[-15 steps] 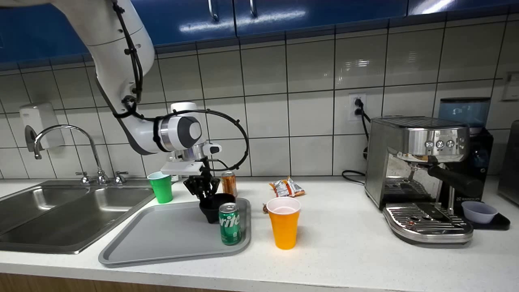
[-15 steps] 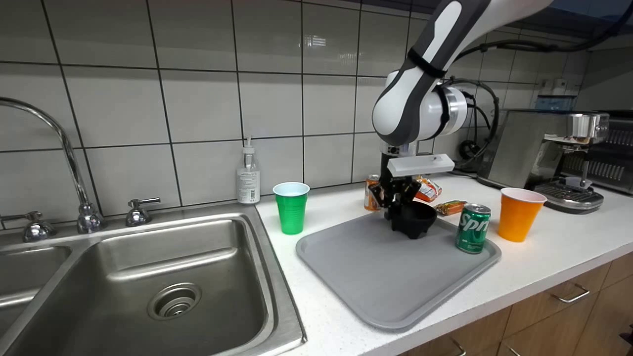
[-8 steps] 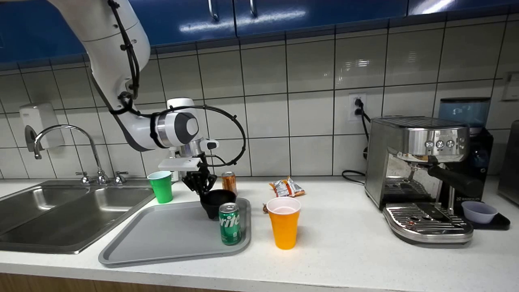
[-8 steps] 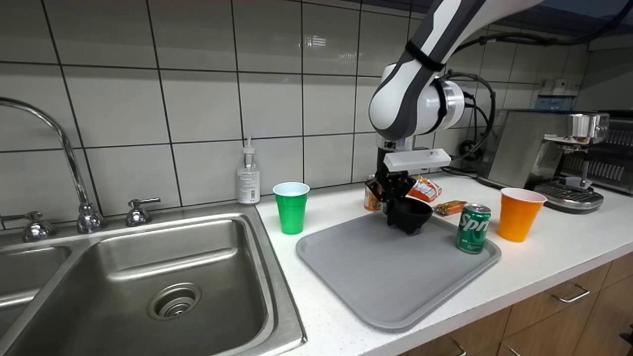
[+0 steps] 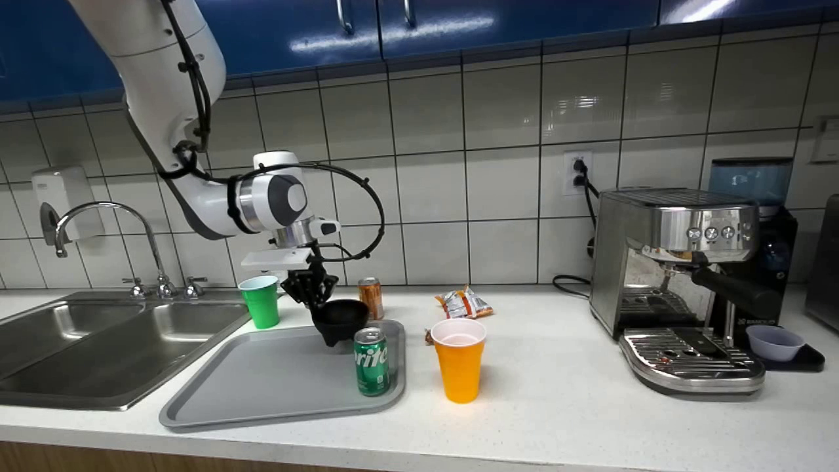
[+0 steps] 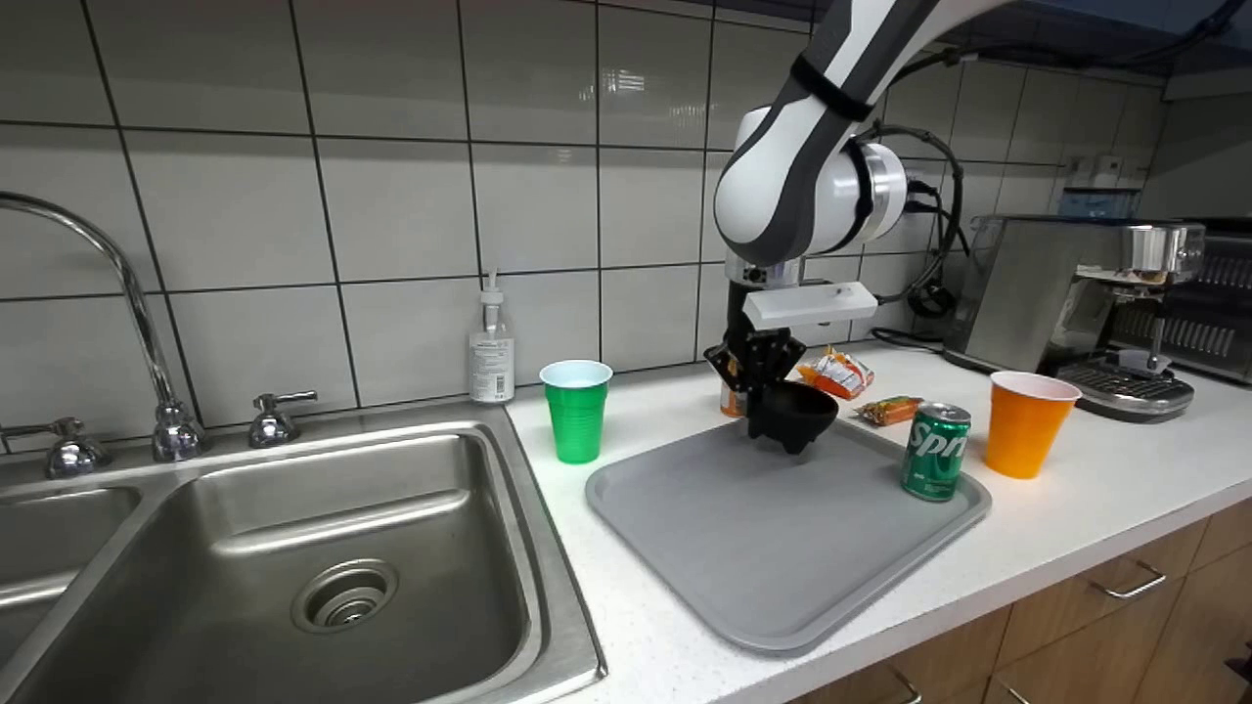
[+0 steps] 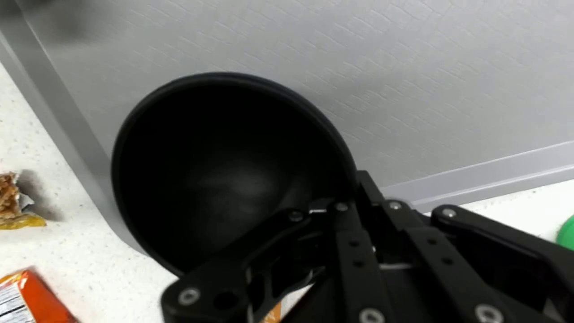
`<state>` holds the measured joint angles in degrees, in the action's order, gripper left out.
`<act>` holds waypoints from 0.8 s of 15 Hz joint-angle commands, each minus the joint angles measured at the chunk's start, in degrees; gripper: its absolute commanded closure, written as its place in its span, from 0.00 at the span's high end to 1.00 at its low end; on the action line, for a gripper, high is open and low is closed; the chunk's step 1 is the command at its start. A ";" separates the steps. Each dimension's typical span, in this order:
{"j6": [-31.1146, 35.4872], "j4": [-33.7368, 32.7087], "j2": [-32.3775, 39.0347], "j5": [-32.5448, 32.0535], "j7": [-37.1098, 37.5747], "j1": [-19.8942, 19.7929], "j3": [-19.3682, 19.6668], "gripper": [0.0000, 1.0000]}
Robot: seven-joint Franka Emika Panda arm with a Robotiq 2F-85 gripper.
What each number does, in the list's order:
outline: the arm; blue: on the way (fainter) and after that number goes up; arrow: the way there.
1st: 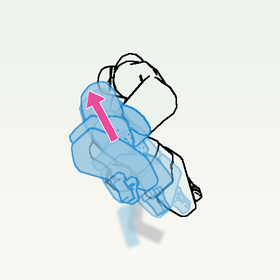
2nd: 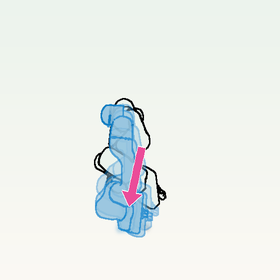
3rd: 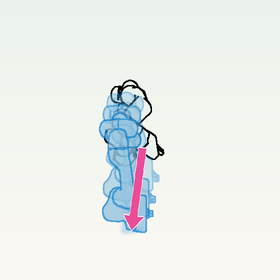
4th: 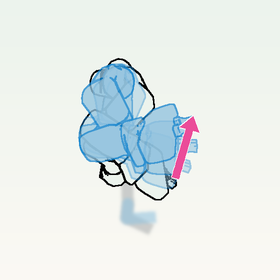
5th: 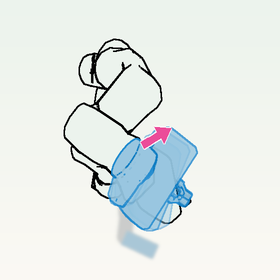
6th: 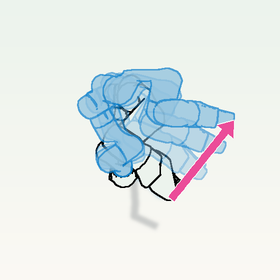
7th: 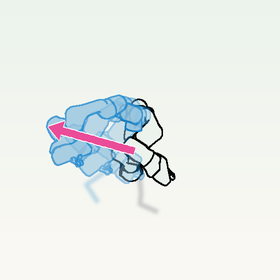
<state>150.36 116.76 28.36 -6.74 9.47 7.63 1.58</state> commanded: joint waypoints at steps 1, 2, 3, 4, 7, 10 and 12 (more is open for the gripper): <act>-0.36 2.15 -3.16 -2.71 0.91 2.22 0.90 0.02; -0.41 2.05 -3.24 -3.46 0.91 2.77 0.97 0.02; -0.60 1.85 -3.21 -4.02 0.79 3.15 0.90 0.02; -0.60 1.61 -3.17 -4.58 0.75 3.51 0.82 0.02; -0.54 0.69 -2.64 -5.71 0.58 4.49 0.58 0.02; -0.64 -0.66 -1.76 -6.55 0.64 5.28 0.48 0.02; -0.62 -1.69 -1.14 -7.00 0.82 5.78 0.60 0.02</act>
<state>150.39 116.65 27.12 -11.74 9.50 12.48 1.64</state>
